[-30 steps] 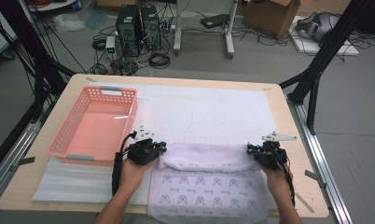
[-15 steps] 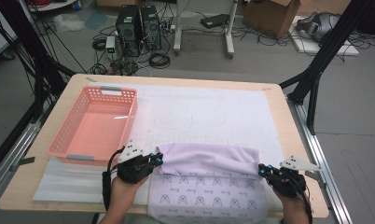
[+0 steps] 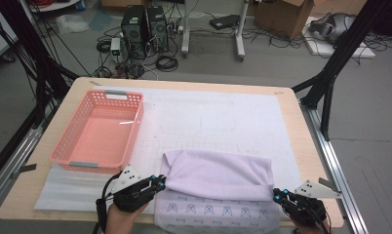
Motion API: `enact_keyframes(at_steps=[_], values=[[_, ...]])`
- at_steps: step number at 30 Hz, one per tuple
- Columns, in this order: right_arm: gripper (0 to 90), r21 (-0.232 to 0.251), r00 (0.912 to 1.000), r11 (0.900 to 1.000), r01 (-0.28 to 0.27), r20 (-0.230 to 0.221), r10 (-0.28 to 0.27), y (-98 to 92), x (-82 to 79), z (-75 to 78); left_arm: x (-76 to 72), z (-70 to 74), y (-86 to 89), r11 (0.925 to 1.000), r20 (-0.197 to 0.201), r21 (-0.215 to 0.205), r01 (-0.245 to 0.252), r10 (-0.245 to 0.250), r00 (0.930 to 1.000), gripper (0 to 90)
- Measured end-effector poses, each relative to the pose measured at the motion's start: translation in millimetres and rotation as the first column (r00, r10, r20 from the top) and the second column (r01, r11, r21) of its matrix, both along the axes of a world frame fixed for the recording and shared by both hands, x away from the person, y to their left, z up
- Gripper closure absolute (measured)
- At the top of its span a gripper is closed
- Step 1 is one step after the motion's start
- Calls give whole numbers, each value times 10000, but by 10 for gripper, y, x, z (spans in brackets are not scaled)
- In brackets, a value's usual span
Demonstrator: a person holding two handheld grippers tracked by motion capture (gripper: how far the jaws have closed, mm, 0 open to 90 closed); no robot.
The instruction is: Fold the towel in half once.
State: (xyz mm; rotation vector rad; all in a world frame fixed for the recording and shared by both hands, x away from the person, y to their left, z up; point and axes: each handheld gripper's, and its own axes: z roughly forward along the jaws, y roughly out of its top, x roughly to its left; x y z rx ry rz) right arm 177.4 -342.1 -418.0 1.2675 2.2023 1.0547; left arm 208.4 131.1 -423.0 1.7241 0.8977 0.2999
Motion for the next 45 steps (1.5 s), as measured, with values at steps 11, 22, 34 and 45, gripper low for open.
enact_keyframes(at_steps=[11,22,34,45], values=[[597,1722,9841,9836,539,1579,-815,-181,50,205,135,23,108,9974,-250,-589,-422,408,9989,541],[785,-276,9856,9874,-1560,-711,1537,230,327,-157,182,71,113,9966,-353,-630,-534,512,9981,542],[746,763,9338,9394,-3342,-1082,3410,-77,-11,-85,343,-42,52,9960,-971,127,-886,895,9912,625],[576,548,9929,9921,-1131,442,1107,-100,46,-32,758,-252,-394,9625,-1637,2289,-1453,1852,9690,683]])
